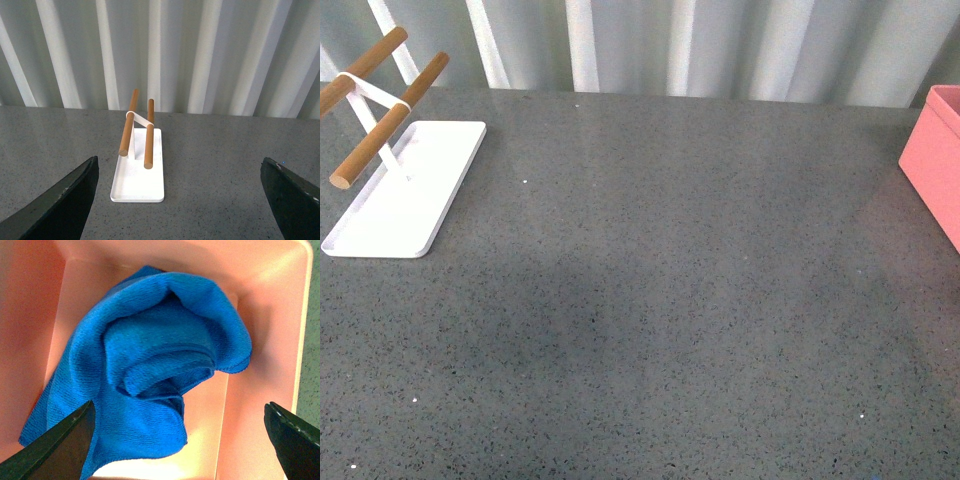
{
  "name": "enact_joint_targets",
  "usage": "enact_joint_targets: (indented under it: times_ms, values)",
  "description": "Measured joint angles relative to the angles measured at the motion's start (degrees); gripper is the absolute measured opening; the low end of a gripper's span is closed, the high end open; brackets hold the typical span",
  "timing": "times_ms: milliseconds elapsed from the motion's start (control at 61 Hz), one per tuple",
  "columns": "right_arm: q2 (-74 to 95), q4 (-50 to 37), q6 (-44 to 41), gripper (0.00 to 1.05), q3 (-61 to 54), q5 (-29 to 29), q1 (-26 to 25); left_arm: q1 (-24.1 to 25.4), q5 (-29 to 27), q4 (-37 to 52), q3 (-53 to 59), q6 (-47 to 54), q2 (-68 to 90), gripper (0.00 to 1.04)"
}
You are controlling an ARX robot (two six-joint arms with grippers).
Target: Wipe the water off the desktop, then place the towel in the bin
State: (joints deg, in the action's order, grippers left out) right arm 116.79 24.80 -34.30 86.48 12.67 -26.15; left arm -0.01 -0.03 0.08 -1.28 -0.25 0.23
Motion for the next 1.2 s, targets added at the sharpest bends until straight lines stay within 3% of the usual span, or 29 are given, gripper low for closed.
enact_joint_targets:
  times_ms: [213, 426, 607, 721, 787, 885, 1016, 1197]
  values:
    - [-8.57, -9.14, 3.69, 0.98, -5.84, 6.36, 1.46, 0.00, 0.02, 0.00, 0.00, 0.00, 0.00, 0.98]
    - [-32.00, -17.75, 7.69, 0.98, -24.96, 16.55, 6.40, 0.00, 0.00, 0.00, 0.00, 0.02, 0.00, 0.98]
    - [-50.77, -18.71, 10.10, 0.98, -41.33, 18.34, 10.97, 0.00, 0.00, 0.00, 0.00, 0.00, 0.00, 0.98]
    - [-62.25, -18.25, 12.24, 0.98, -50.66, 16.52, 14.60, 0.00, 0.00, 0.00, 0.00, 0.00, 0.00, 0.98]
    - [-67.41, -32.35, 19.08, 0.87, -58.75, 3.56, 18.47, 0.00, 0.00, 0.00, 0.00, 0.00, -0.02, 0.98]
    - [-71.80, -48.85, 27.82, 0.69, -67.71, -6.64, 20.72, 0.00, 0.00, -0.02, 0.00, 0.00, 0.00, 0.98]
    - [-75.52, -52.09, 31.56, 0.46, -72.70, -11.80, 24.11, 0.00, 0.02, -0.04, 0.00, 0.02, 0.00, 0.98]
    - [-80.26, -51.91, 32.65, 0.10, -77.37, -11.98, 26.03, 0.00, -0.02, -0.04, 0.00, 0.00, -0.02, 0.98]
